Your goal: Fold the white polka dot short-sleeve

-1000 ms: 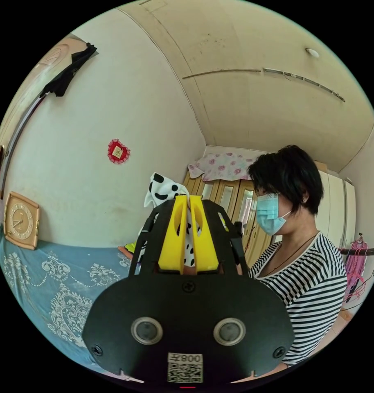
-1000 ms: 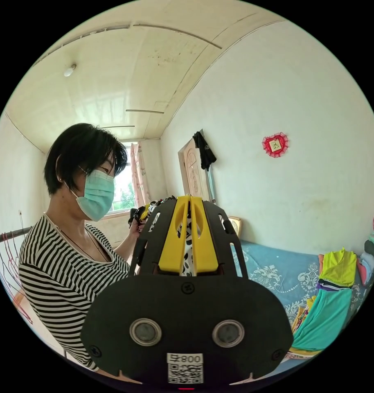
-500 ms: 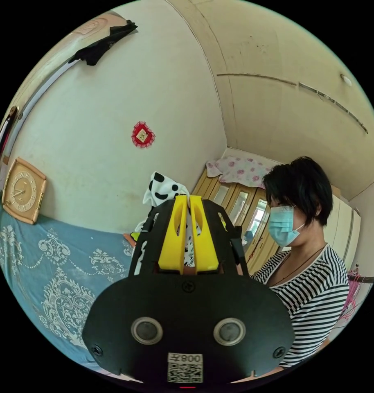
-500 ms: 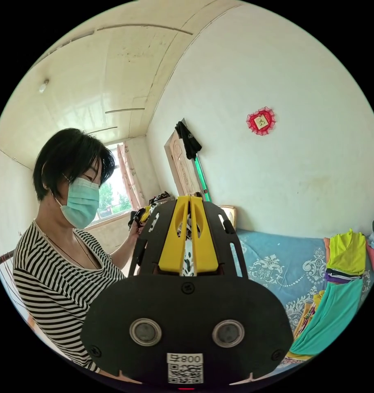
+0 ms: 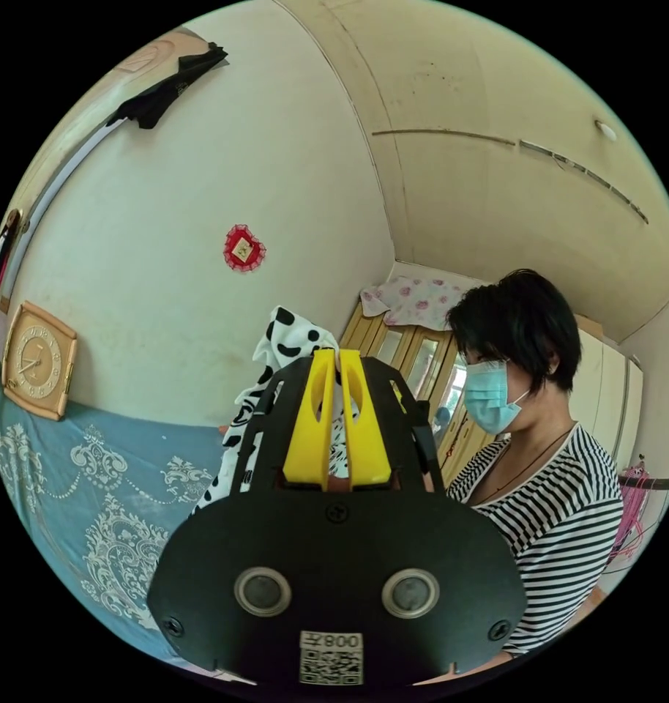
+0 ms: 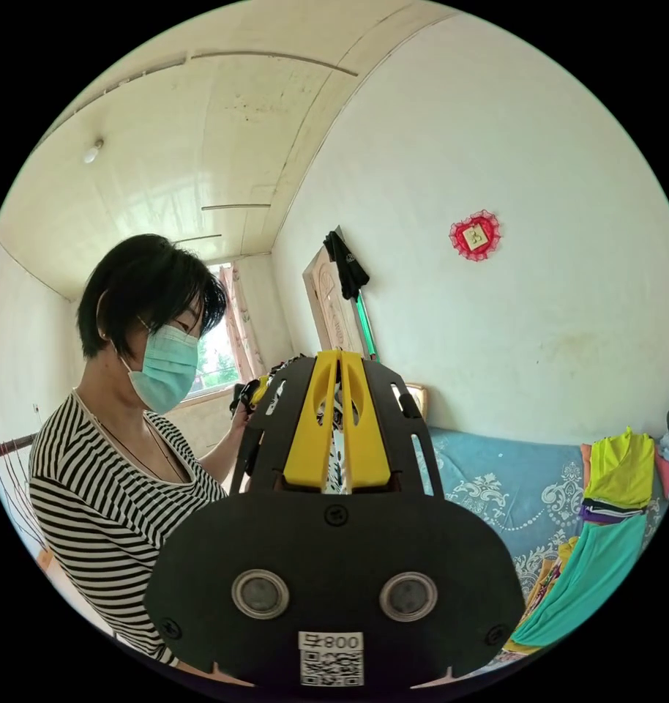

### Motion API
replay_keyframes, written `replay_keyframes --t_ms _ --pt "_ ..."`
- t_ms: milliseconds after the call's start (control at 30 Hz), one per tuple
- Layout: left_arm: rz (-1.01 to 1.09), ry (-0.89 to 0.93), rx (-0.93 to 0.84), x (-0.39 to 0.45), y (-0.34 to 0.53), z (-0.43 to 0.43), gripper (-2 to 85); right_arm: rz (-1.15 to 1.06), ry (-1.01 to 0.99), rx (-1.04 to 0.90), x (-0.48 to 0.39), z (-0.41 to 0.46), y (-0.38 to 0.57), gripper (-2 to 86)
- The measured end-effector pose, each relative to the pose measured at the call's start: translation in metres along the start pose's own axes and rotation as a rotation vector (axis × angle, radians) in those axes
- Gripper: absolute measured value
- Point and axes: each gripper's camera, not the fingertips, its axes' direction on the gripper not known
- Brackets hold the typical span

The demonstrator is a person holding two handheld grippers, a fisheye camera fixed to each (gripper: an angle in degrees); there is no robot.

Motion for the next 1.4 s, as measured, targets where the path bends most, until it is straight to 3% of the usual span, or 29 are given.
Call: replay_keyframes --t_ms 333,533,733,1000,1167,1267,1400 --pt "0.125 -0.009 0.020 0.033 0.006 -0.024 1.1 -0.136 0.039 0.018 -0.045 0.031 0.003 0.4" --pt "0.113 -0.065 0.004 0.003 0.015 -0.021 1.1 -0.119 0.058 -0.014 -0.018 0.086 0.010 0.3" --pt "-0.037 -0.141 -0.086 -0.094 0.031 0.007 1.1 -0.009 0.125 -0.102 0.065 0.182 0.024 0.3" --pt "-0.280 -0.403 -0.254 -0.315 0.086 0.068 1.8 0.215 0.264 -0.362 0.252 0.371 0.075 0.3" --pt "-0.512 -0.548 -0.413 -0.456 0.158 0.100 4.4 0.432 0.381 -0.599 0.389 0.515 0.162 0.2" --pt "-0.629 -0.600 -0.460 -0.511 0.214 0.097 7.7 0.571 0.456 -0.709 0.443 0.559 0.225 0.1" --pt "-0.729 -0.606 -0.513 -0.537 0.291 0.061 11.3 0.692 0.399 -0.736 0.462 0.566 0.304 0.3"
